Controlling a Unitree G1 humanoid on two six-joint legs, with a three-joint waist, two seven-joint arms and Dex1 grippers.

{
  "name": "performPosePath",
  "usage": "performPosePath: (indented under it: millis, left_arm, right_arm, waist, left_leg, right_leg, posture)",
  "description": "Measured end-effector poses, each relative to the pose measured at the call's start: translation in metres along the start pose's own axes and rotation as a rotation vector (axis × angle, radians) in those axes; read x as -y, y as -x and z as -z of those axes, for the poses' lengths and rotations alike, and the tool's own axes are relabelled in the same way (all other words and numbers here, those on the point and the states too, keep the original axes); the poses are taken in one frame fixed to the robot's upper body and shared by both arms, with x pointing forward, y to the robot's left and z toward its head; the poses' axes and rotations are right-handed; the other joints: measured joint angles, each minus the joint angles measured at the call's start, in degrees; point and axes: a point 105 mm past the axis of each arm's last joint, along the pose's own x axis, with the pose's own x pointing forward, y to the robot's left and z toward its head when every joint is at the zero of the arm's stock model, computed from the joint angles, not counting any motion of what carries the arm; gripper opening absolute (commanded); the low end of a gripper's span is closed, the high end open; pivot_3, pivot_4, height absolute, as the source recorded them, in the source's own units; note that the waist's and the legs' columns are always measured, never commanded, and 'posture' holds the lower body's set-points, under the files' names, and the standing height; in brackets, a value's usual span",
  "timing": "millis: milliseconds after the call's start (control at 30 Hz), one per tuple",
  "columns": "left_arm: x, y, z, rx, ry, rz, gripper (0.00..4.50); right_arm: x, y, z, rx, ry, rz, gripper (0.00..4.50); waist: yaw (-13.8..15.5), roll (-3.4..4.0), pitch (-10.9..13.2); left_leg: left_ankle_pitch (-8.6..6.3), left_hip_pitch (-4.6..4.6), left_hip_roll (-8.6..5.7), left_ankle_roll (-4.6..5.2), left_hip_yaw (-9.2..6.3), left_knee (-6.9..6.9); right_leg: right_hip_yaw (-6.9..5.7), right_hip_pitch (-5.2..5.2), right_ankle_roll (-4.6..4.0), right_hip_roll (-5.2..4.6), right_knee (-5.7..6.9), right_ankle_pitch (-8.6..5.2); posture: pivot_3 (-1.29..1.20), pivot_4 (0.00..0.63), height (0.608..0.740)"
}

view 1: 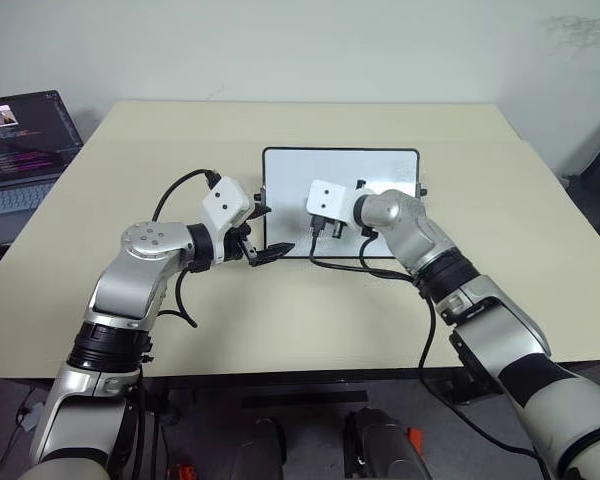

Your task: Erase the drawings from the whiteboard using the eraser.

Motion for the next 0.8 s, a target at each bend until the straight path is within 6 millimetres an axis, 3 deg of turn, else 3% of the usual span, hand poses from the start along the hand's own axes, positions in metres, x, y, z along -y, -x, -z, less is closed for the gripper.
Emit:
performPosePath:
  millis: [133,267,400,533,600,800]
  left_arm:
    - [0.000,0.000,0.000,0.001,0.001,-0.004,4.50]
    - [0.000,0.000,0.000,0.001,0.001,-0.004,4.50]
    - [-0.001,-0.001,-0.001,0.003,-0.001,-0.004,4.50]
    - [-0.001,-0.001,-0.002,0.005,-0.002,-0.004,4.50]
    - [-0.002,-0.001,-0.001,0.004,0.000,-0.004,4.50]
    - [-0.001,0.000,-0.001,0.003,-0.001,0.005,4.50]
  right_arm:
    - [0.011,0.005,0.004,-0.006,-0.005,0.031,1.11]
    - [0.023,0.015,0.012,0.006,-0.122,0.042,1.11]
    - [0.054,0.042,0.013,0.056,-0.204,0.104,1.11]
    - [0.084,0.081,0.029,0.065,-0.229,0.209,1.11]
    - [0.084,0.095,0.034,0.107,-0.252,0.218,1.11]
    - [0.052,0.112,0.048,0.185,-0.317,0.155,1.11]
  waist:
    - [0.2,0.00,0.0]
    - [0.3,0.00,0.0]
    - [0.4,0.01,0.0]
    - [0.6,0.01,0.0]
    - [0.7,0.01,0.0]
    - [0.4,0.02,0.0]
  left_leg:
    - [0.00,-0.29,-0.01,0.00,0.00,-0.01]
    - [0.00,-0.36,-0.01,0.00,-0.02,-0.01]
    - [0.00,-0.48,-0.02,0.00,-0.07,-0.01]
    - [0.00,-0.53,-0.03,0.00,-0.12,-0.04]
    - [0.00,-0.53,-0.03,0.00,-0.12,-0.05]
    - [0.00,-0.52,-0.02,0.00,-0.11,-0.04]
  right_leg:
    - [-0.01,-0.27,0.00,0.00,0.01,0.01]
    - [-0.04,-0.29,0.01,0.00,-0.02,0.00]
    - [-0.08,-0.35,0.05,0.00,-0.06,0.00]
    - [-0.15,-0.37,0.05,-0.01,-0.10,-0.02]
    - [-0.16,-0.37,0.05,0.00,-0.10,-0.03]
    - [-0.14,-0.38,0.05,0.00,-0.07,-0.03]
  posture:
    - [0.00,0.150,0.740]
    - [0.00,0.150,0.740]
    - [0.00,0.150,0.740]
    - [0.00,0.150,0.740]
    - [0.00,0.150,0.740]
    - [0.00,0.150,0.740]
